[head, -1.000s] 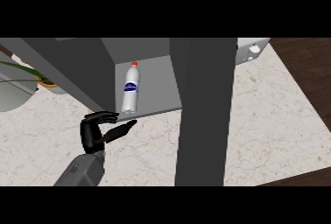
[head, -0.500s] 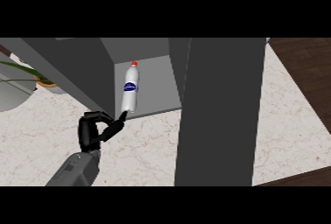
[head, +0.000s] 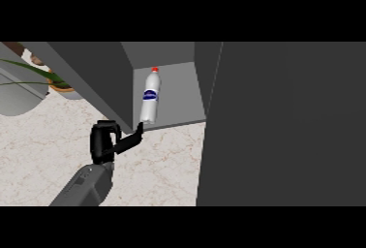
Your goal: Pick up the bottled water, place it into the cabinet and close the cabinet
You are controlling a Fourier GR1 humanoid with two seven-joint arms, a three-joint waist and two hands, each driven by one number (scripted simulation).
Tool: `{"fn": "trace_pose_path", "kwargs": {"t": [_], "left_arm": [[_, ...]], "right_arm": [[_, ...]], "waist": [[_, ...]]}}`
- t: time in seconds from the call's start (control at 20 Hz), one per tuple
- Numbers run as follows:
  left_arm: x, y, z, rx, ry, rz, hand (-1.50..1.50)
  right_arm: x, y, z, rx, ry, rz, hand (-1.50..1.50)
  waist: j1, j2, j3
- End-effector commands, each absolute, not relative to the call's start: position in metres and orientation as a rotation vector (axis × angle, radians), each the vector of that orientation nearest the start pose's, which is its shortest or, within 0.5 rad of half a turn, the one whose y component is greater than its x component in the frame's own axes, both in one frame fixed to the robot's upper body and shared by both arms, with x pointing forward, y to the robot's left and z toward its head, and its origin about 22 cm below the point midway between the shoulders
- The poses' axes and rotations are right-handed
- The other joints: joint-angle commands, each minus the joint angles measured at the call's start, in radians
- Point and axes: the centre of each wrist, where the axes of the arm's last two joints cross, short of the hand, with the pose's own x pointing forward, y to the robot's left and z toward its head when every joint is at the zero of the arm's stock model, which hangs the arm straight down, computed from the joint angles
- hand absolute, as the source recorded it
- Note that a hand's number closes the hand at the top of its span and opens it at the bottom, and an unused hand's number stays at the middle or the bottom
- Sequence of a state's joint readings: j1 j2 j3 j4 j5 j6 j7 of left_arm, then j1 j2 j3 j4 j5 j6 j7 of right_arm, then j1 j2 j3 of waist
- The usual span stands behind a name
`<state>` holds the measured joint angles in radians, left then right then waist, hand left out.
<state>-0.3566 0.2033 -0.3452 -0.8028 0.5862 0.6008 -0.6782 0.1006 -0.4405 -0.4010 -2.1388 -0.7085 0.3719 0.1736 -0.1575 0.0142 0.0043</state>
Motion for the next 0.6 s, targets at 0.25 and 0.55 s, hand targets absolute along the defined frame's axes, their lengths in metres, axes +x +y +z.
{"fn": "trace_pose_path", "kwargs": {"t": [0.25, 0.55], "left_arm": [[0.345, 0.120, -0.019, -0.079, -1.866, 0.173, 1.50], [0.327, 0.116, -0.039, -0.223, -1.828, 0.202, 1.50]], "right_arm": [[0.167, -0.353, 0.181, 0.194, -1.986, 0.280, -1.50], [0.155, -0.349, 0.185, 0.219, -1.951, 0.332, 1.50]], "waist": [[0.025, -0.009, -0.008], [0.067, -0.018, -0.007]]}}
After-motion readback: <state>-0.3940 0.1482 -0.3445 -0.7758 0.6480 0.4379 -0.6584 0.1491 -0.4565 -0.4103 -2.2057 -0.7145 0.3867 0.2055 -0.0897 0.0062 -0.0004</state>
